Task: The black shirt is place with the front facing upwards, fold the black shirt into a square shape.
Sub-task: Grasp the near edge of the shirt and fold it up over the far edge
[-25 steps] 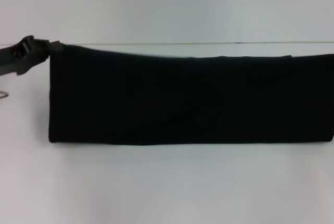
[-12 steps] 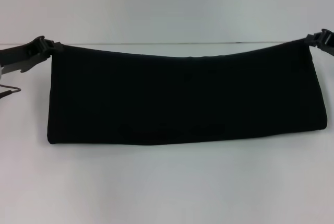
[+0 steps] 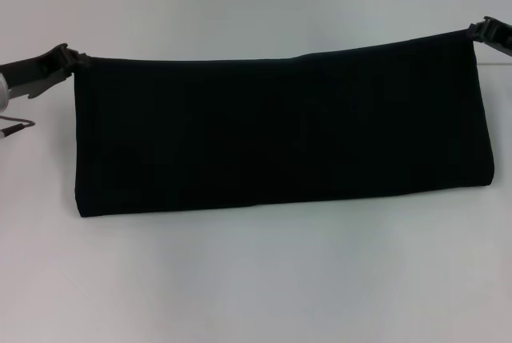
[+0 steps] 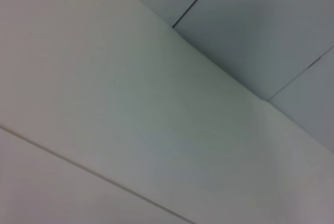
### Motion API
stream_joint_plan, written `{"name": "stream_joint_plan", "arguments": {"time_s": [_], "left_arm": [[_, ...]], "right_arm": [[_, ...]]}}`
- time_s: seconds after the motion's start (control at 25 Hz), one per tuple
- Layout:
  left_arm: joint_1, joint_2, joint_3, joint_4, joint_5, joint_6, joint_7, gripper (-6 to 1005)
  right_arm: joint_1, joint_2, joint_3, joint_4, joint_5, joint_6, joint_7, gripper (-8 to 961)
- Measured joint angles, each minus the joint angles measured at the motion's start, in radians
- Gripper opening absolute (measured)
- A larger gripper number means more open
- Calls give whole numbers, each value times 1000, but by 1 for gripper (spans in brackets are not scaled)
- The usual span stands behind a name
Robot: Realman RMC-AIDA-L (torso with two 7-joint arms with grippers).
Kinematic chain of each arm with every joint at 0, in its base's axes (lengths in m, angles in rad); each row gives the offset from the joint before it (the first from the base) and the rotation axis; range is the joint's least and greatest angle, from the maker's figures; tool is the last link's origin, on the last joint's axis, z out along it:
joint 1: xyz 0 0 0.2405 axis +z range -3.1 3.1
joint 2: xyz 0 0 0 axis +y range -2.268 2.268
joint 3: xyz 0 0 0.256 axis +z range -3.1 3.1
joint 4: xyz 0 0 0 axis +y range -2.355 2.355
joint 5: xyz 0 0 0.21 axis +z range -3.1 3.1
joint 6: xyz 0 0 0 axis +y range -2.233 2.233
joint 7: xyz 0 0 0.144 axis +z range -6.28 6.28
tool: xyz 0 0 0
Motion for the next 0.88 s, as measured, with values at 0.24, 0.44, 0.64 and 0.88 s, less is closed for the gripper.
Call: {"name": "stream_joint_plan", "arguments": {"time_s": [0.24, 0.44, 0.64, 0.88], "left_arm": [[-13, 0, 47, -14, 5, -69, -1, 137], [-21, -5, 57, -15, 5, -101, 2, 146], [-29, -5, 87, -16, 5, -120, 4, 154], [-47, 30, 145, -74, 9, -142, -36, 164]], "right_arm": [[25, 7, -77, 50, 0, 122, 4, 22], [43, 4, -88, 72, 0, 161, 2, 21], [50, -2, -96, 72, -2, 158, 5, 26], [53, -50, -125, 112, -30, 128, 29, 55]]}}
